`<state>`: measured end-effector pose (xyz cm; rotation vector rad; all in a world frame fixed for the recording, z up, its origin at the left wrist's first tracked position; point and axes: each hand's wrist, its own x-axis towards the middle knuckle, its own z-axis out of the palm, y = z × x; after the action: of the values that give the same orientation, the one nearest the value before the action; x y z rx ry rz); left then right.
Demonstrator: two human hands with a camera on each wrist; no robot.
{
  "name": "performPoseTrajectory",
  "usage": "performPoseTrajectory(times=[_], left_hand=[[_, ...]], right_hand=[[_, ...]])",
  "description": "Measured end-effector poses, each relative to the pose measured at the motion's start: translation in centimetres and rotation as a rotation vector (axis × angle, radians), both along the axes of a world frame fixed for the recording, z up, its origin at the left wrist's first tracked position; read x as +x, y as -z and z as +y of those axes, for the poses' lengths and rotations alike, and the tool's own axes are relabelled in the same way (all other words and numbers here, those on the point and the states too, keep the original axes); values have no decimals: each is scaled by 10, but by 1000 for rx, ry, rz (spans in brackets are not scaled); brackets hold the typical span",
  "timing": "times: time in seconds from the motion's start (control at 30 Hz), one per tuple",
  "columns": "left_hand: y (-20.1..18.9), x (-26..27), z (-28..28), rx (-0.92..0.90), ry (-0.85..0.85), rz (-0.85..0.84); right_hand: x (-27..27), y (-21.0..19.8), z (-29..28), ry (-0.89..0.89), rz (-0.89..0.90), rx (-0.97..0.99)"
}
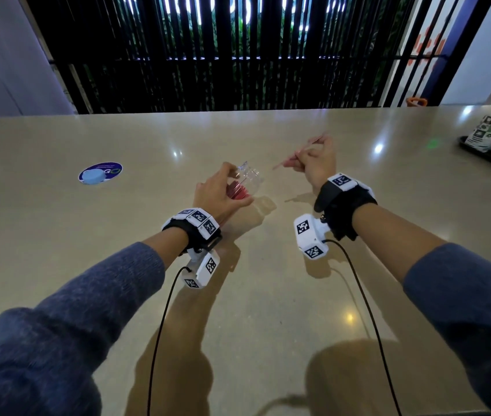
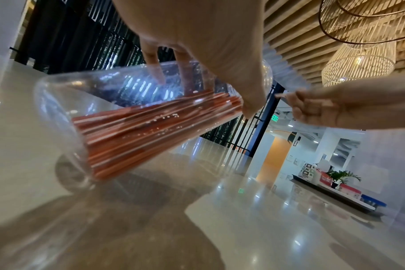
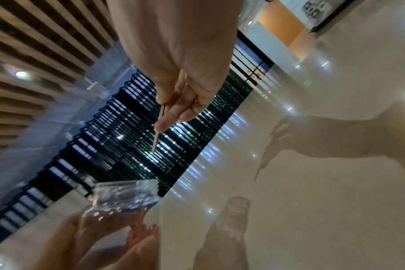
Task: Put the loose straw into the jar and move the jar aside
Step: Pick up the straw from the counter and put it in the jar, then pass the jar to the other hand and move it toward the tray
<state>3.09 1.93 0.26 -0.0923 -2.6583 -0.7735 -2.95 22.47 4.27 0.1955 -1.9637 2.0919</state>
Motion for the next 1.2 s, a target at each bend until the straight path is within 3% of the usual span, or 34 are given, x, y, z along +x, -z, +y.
performPoseTrajectory(times=[0.23, 0.4, 0.67, 0.93, 1.03, 1.1, 1.2], left_hand=[[-2, 1, 4, 12, 13, 32], [-1, 0, 1, 17, -6, 46], [-4, 1, -3, 96, -17, 37], [-26, -8, 17, 275, 47, 44], [-45, -15, 23, 357, 85, 79], [-57, -18, 30, 389, 111, 100], [-73, -19, 45, 412, 160, 106]], right_hand=[[6, -9, -41, -69, -50, 197], [9, -8, -53, -263, -96, 479], [6, -1, -43, -189, -123, 435], [16, 12, -32, -426, -239, 369], [17, 17, -23, -501, -197, 466], [16, 20, -18, -462, -132, 524], [17, 19, -17, -314, -33, 447]])
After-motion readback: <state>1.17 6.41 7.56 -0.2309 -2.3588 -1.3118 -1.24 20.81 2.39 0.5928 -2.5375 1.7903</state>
